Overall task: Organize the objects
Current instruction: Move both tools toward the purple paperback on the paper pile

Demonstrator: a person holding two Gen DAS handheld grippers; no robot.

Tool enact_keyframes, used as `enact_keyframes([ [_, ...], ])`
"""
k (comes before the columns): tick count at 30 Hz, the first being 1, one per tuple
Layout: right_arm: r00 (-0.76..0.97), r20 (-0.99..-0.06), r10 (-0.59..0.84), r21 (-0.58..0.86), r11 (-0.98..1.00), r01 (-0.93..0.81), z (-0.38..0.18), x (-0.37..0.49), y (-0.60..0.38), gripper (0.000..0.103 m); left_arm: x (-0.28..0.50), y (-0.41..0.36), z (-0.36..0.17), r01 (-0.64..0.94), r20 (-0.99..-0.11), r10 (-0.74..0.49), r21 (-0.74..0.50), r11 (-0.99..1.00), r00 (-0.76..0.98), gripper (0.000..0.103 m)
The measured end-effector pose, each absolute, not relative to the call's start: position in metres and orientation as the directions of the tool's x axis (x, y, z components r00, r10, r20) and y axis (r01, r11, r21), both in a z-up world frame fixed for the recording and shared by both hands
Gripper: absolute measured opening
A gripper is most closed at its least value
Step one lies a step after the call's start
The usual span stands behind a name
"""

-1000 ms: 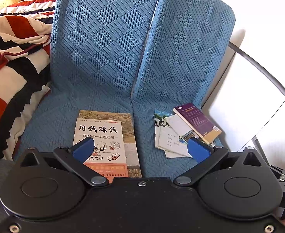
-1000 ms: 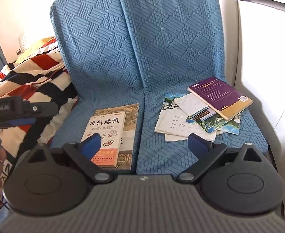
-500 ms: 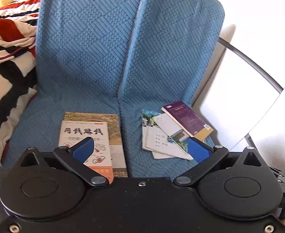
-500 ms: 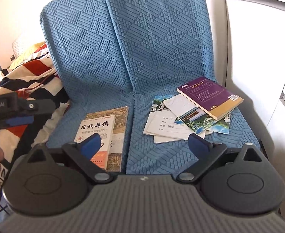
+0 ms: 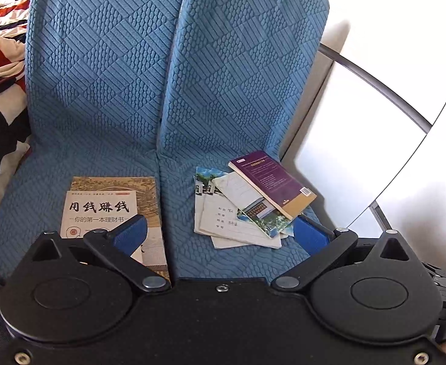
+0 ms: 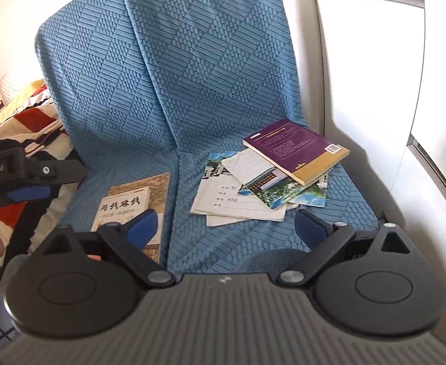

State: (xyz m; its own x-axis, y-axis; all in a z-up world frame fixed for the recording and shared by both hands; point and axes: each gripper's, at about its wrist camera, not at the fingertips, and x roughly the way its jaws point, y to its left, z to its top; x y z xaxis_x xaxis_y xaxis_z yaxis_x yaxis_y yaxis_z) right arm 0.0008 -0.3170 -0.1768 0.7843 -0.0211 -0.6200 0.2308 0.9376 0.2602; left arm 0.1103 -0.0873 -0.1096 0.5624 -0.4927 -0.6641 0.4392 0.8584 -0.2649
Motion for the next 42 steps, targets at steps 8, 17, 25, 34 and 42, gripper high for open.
enact_keyframes([
  [8, 0.783, -0.621, -0.033, 0.274, 0.927, 0.257, -0.183, -0.003, -0.33, 0.098, 0.109, -0.11, -0.113, 0.462, -0.665, -0.506, -0.262, 0.847, 0.55, 0.102],
  [17, 0.78, -0.623, -0.047, 0.328, 0.89, 0.316, -0.193, -0.005, -0.348, 0.098, 0.11, -0.132, -0.121, 0.485, -0.671, -0.52, -0.265, 0.834, 0.529, 0.102],
  [25, 0.779, -0.627, -0.032, 0.374, 0.864, 0.336, -0.205, 0.0, -0.357, 0.098, 0.122, -0.14, -0.128, 0.468, -0.666, -0.536, -0.304, 0.83, 0.519, 0.102],
  [34, 0.777, -0.629, -0.037, 0.38, 0.857, 0.349, -0.215, 0.009, -0.371, 0.098, 0.129, -0.156, -0.138, 0.478, -0.689, -0.517, -0.275, 0.834, 0.507, 0.102],
  [42, 0.777, -0.629, -0.024, 0.42, 0.831, 0.365, -0.234, 0.022, -0.393, 0.098, 0.144, -0.167, -0.158, 0.455, -0.72, -0.497, -0.278, 0.846, 0.485, 0.102],
])
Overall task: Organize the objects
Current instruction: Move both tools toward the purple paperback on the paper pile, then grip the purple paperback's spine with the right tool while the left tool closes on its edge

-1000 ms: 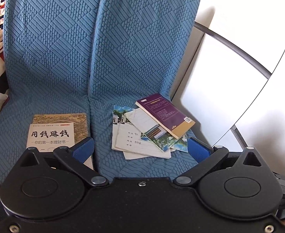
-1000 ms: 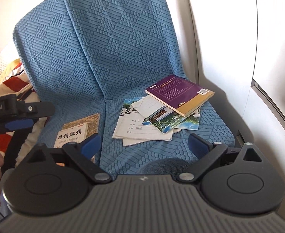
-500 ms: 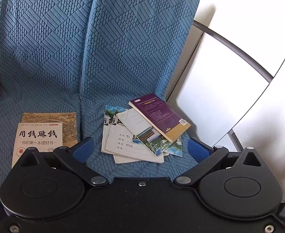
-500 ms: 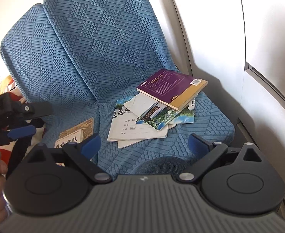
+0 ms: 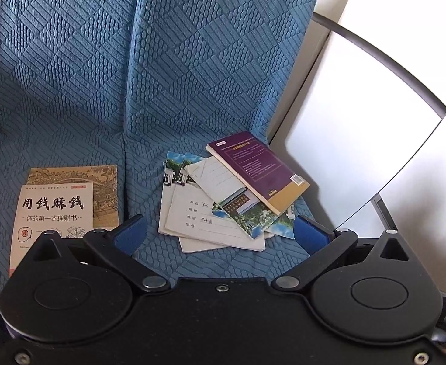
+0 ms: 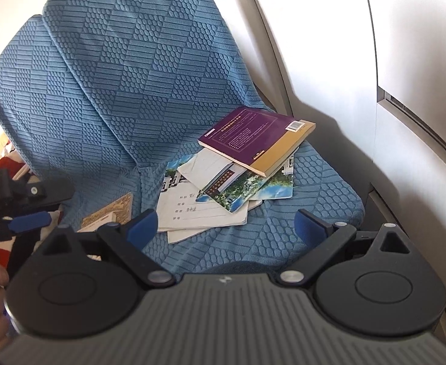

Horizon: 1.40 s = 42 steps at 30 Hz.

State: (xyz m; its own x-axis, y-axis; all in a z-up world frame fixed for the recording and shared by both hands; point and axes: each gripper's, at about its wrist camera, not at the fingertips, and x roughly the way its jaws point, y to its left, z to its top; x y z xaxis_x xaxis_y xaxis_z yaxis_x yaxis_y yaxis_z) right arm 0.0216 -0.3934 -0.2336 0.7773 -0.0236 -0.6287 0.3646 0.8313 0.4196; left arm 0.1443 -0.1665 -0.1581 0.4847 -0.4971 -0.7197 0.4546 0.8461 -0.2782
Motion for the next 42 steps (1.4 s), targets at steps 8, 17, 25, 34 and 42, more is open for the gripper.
enact_keyframes([
  [8, 0.778, -0.628, 0.017, 0.507, 0.767, 0.393, -0.261, 0.041, -0.416, 0.097, 0.164, -0.184, -0.182, 0.463, -0.744, -0.492, -0.276, 0.842, 0.452, 0.101],
  [17, 0.778, -0.625, 0.065, 0.612, 0.66, 0.436, -0.303, 0.069, -0.453, 0.081, 0.189, -0.205, -0.212, 0.463, -0.762, -0.507, -0.308, 0.831, 0.403, 0.085],
  [25, 0.811, -0.576, 0.099, 0.73, 0.508, 0.456, -0.337, 0.102, -0.495, 0.078, 0.21, -0.22, -0.236, 0.456, -0.777, -0.527, -0.352, 0.817, 0.344, 0.058],
  [34, 0.819, -0.541, 0.188, 0.819, 0.338, 0.464, -0.378, 0.14, -0.52, 0.061, 0.227, -0.236, -0.255, 0.461, -0.785, -0.553, -0.395, 0.795, 0.28, 0.041],
  [42, 0.788, -0.598, 0.145, 0.78, 0.33, 0.531, -0.383, 0.15, -0.519, 0.033, 0.234, -0.25, -0.263, 0.471, -0.78, -0.573, -0.419, 0.777, 0.252, 0.039],
])
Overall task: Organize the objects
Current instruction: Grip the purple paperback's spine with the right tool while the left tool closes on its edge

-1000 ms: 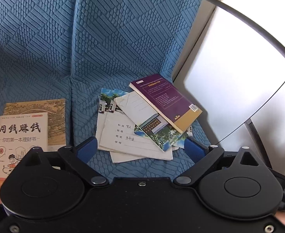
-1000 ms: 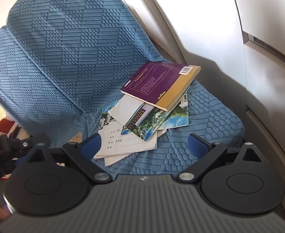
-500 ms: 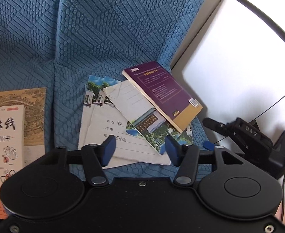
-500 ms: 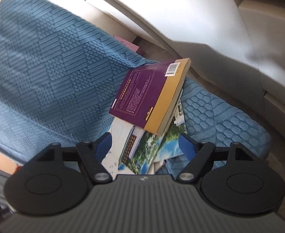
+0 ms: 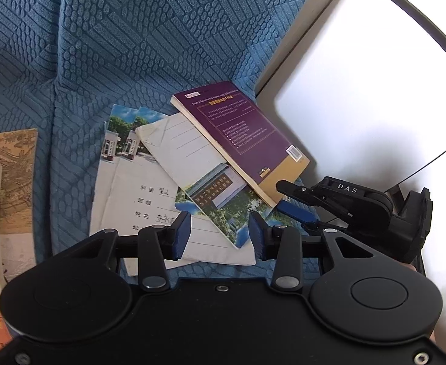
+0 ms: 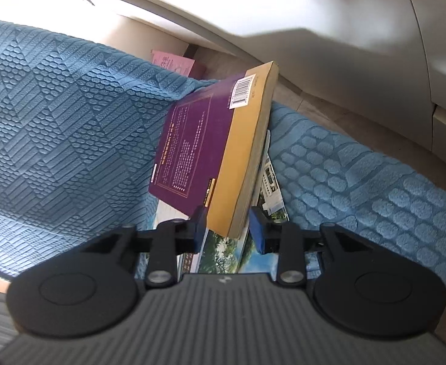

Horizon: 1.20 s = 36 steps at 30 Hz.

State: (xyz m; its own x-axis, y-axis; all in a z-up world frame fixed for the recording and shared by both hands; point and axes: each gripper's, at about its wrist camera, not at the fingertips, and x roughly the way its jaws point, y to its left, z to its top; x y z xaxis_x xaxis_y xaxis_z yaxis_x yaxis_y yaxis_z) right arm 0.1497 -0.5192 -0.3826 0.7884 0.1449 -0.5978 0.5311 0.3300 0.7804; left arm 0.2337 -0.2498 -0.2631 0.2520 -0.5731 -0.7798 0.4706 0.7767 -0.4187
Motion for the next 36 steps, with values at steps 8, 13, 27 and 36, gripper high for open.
enact_keyframes([
  [8, 0.793, -0.599, 0.108, 0.755, 0.407, 0.514, -0.363, 0.155, -0.517, 0.014, 0.253, -0.268, -0.282, 0.432, -0.742, -0.654, -0.547, 0.717, 0.146, 0.04],
  [13, 0.813, -0.565, 0.141, 0.784, 0.399, 0.476, -0.358, 0.165, -0.52, 0.014, 0.276, -0.274, -0.3, 0.32, -0.682, -0.725, -0.667, 0.672, 0.1, 0.04],
  [27, 0.806, -0.578, 0.126, 0.765, 0.429, 0.481, -0.356, 0.152, -0.518, 0.016, 0.308, -0.307, -0.332, 0.239, -0.683, -0.725, -0.692, 0.681, 0.091, 0.033],
  [36, 0.791, -0.589, -0.162, 0.589, 0.584, 0.559, -0.338, 0.151, -0.553, 0.055, 0.301, -0.34, -0.335, 0.366, -0.749, -0.651, -0.577, 0.73, 0.119, 0.023],
])
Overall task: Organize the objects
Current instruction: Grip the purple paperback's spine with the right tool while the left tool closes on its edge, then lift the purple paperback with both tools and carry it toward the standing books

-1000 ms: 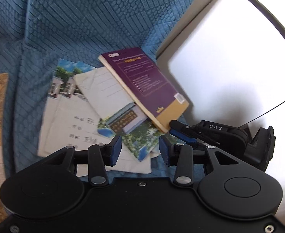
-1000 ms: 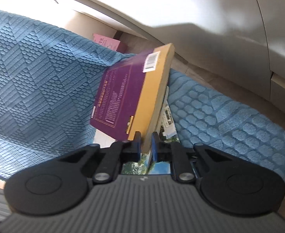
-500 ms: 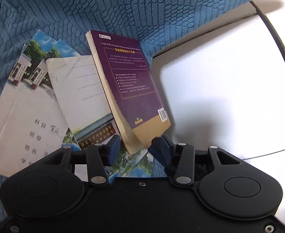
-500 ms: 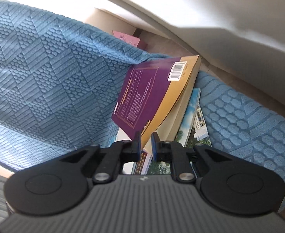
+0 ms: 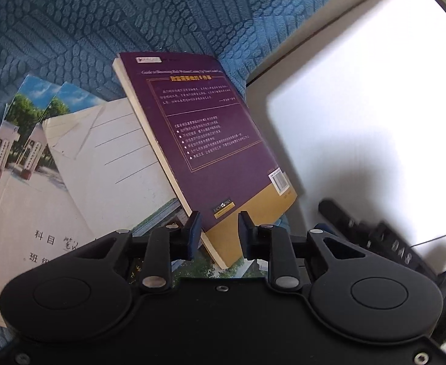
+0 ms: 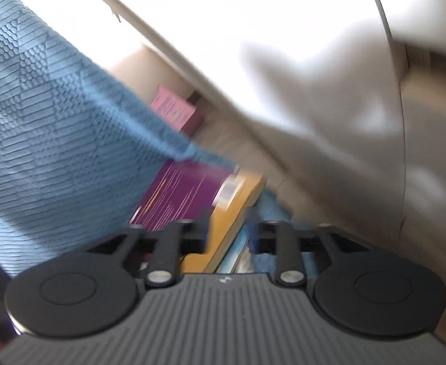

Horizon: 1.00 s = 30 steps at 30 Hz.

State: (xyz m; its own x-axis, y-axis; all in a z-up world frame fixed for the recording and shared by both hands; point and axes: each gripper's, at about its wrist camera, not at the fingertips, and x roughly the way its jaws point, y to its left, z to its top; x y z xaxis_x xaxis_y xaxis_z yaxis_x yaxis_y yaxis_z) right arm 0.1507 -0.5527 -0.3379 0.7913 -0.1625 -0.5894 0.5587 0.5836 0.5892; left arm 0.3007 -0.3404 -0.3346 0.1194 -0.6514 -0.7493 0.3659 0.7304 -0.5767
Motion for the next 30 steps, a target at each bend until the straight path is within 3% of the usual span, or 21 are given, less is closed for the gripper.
enact_keyframes([
  [1, 0.791, -0.587, -0.175, 0.578, 0.593, 0.56, -0.34, 0.154, -0.555, 0.06, 0.299, -0.343, -0.334, 0.381, -0.755, -0.644, -0.563, 0.733, 0.124, 0.022],
  [7, 0.761, -0.624, -0.177, 0.535, 0.613, 0.581, -0.368, 0.178, -0.564, 0.06, 0.294, -0.352, -0.335, 0.432, -0.805, -0.574, -0.47, 0.77, 0.147, 0.016],
  [19, 0.793, -0.601, -0.103, 0.606, 0.587, 0.536, -0.384, 0.207, -0.561, 0.059, 0.287, -0.361, -0.333, 0.477, -0.829, -0.532, -0.401, 0.782, 0.175, 0.016],
  [25, 0.818, -0.563, -0.119, 0.643, 0.559, 0.524, -0.376, 0.191, -0.564, 0.039, 0.291, -0.357, -0.335, 0.461, -0.827, -0.54, -0.423, 0.78, 0.156, 0.016],
  [30, 0.849, -0.516, -0.116, 0.661, 0.576, 0.481, -0.354, 0.18, -0.553, 0.031, 0.295, -0.352, -0.336, 0.437, -0.819, -0.556, -0.452, 0.777, 0.14, 0.017],
])
